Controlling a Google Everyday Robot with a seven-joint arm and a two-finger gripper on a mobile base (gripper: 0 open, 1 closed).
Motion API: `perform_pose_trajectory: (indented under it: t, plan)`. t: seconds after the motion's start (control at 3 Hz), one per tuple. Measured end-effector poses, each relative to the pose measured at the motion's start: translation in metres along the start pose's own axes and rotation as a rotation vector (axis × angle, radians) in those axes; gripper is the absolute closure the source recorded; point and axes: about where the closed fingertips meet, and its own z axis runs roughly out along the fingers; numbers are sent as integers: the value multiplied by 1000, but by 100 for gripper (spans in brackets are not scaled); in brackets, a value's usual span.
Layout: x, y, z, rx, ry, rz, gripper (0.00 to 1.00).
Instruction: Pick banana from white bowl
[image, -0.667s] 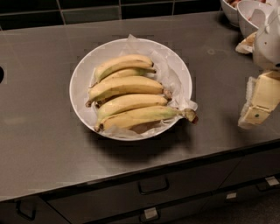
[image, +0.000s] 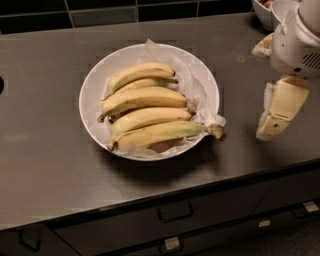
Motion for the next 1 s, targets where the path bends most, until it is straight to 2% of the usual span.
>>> perform_pose_trajectory:
  t: [0.33, 1.0]
  plan:
    - [-35, -9, 13, -20, -32, -73, 0]
    - [-113, -20, 54, -113, -95, -230, 0]
